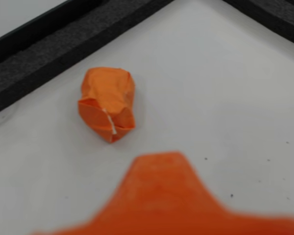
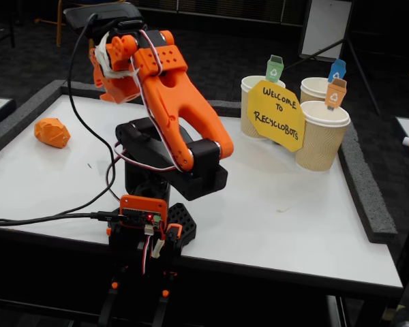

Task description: Sort rubbish by color.

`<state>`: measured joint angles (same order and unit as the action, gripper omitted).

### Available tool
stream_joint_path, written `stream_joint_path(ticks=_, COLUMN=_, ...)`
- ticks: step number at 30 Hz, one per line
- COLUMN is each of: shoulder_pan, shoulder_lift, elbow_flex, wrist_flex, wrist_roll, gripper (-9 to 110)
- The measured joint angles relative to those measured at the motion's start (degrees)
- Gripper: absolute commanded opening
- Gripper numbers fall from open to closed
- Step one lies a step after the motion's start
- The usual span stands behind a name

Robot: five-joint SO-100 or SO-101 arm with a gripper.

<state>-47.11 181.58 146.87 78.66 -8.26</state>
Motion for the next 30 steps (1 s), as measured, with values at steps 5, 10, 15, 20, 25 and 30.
stream_joint_path(ticks=5, shoulder_pan=-0.79, shoulder_lift=-6.15, elbow_flex=0.00, wrist_flex=-0.79, wrist_roll=0.00, gripper=3)
stream_joint_path(ticks=10, shoulder_pan=-0.79, shoulder_lift=-17.23, elbow_flex=0.09, wrist_flex=-5.01, wrist_roll=0.00, gripper=3)
stream_joint_path(ticks=15, shoulder_pan=-0.79, shoulder_lift=-27.42, elbow_flex=0.09, wrist_flex=-10.20, wrist_roll=0.00, gripper=3)
stream_joint_path(ticks=20, shoulder_pan=-0.79, shoulder_lift=-40.17, elbow_flex=-3.78, wrist_flex=-14.41, wrist_roll=0.00, gripper=4)
stream_joint_path(ticks=25, shoulder_pan=-1.32, shoulder_lift=-54.84, elbow_flex=-11.60, wrist_flex=-17.05, wrist_roll=0.00, gripper=4)
stream_joint_path(ticks=30, shoulder_pan=-1.32, shoulder_lift=-68.99, elbow_flex=-19.07, wrist_flex=-18.28, wrist_roll=0.00, gripper=5)
